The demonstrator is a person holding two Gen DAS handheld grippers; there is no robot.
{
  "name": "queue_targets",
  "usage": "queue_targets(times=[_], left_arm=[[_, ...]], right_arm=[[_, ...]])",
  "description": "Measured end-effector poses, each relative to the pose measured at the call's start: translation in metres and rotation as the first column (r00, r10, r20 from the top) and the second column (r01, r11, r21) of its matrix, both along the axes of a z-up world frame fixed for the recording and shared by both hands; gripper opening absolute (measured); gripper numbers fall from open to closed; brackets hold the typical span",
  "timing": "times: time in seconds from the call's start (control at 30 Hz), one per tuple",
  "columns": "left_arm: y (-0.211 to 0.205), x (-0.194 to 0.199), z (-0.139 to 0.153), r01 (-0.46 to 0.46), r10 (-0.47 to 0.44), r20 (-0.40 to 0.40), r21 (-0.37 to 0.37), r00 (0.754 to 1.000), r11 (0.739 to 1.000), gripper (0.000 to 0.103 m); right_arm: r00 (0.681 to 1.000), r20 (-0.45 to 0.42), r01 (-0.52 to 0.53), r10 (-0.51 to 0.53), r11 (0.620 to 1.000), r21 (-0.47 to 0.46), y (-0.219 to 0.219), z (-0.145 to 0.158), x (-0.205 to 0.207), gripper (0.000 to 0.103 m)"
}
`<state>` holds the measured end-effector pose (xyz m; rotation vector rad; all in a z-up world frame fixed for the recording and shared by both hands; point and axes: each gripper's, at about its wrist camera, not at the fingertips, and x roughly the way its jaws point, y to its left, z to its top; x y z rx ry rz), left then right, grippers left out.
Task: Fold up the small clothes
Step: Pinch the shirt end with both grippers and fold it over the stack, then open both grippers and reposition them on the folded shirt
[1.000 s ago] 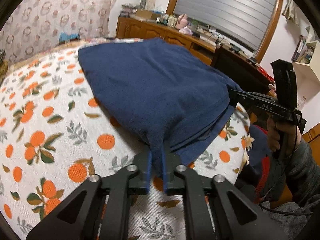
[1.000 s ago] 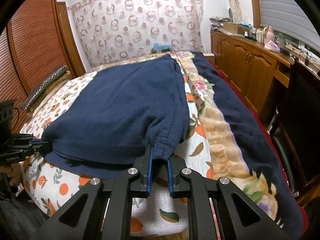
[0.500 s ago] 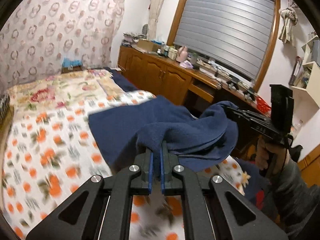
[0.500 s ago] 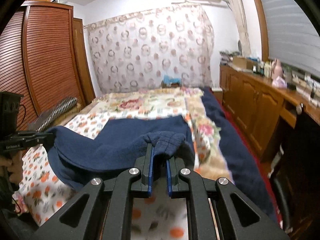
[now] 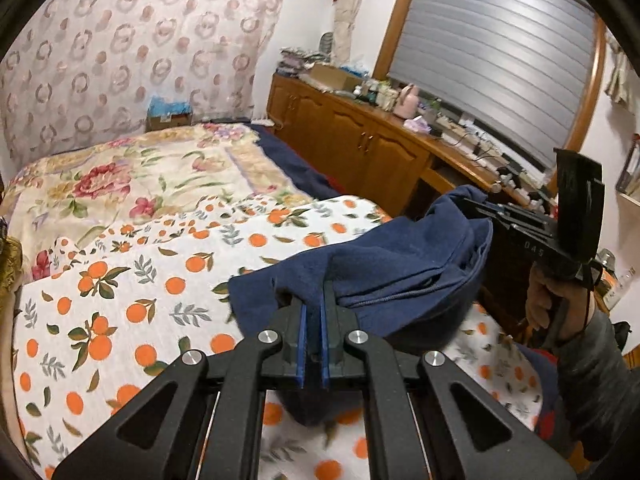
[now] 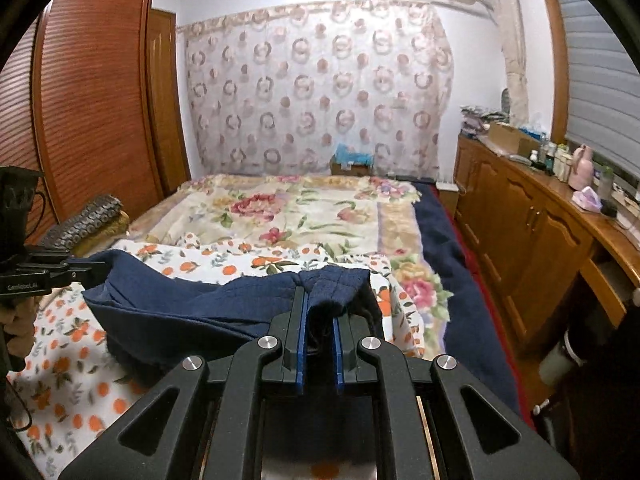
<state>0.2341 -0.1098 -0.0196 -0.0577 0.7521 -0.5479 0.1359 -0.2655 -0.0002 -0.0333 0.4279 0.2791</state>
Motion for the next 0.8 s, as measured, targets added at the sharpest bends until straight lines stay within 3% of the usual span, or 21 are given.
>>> queue_targets(times=[0.13, 0.23, 0.33, 0.4, 0.47, 0.6, 0.8], left_arm=[[0.004, 0.013, -0.012, -0.035, 0.036, -0.029, 0.015, 0.999, 0.999, 0.007], [0.009, 0.018, -0.014, -0.046, 0.047, -0.038, 0.019, 0.998, 0.999, 0.014], [0.013, 0.014, -0.007, -0.054, 0.054, 0.007, 0.025, 0.999, 0.998, 0.043], [0.018, 0.011, -0.002, -0.05, 0.05, 0.023, 0.009, 0.999, 0.999, 0.07], [0.021, 0.007, 0.001, -0.039, 0.039, 0.026, -0.011, 0.999, 0.999, 0.083], [0.018, 0.004, -0.004, -0.027, 0.026, 0.019, 0.021, 0.999, 0.999, 0.083], [0.002, 0.011, -0.025, 0.001, 0.002, -0.035, 0.085, 0.999, 0.996, 0.083]], right_arm=[[0.999, -0.047, 0.002, -0.003, 1.0, -0.016, 0.004, -0.007, 0.029, 0.01], [0.998, -0.068, 0.017, -0.017, 1.0, -0.012, 0.004, -0.003, 0.048, 0.015], [0.997, -0.058, 0.043, -0.044, 0.999, -0.006, 0.003, 0.007, 0.041, 0.032], [0.997, -0.032, 0.064, -0.064, 0.998, 0.0, -0.001, 0.017, 0.033, 0.044], [0.997, -0.015, 0.074, -0.074, 0.997, -0.004, -0.003, 0.021, 0.022, 0.049], [0.999, -0.022, 0.04, -0.04, 0.999, -0.02, -0.003, 0.017, 0.014, 0.057], [0.989, -0.15, -0.003, -0.003, 0.999, -0.036, 0.004, -0.003, 0.054, 0.057]])
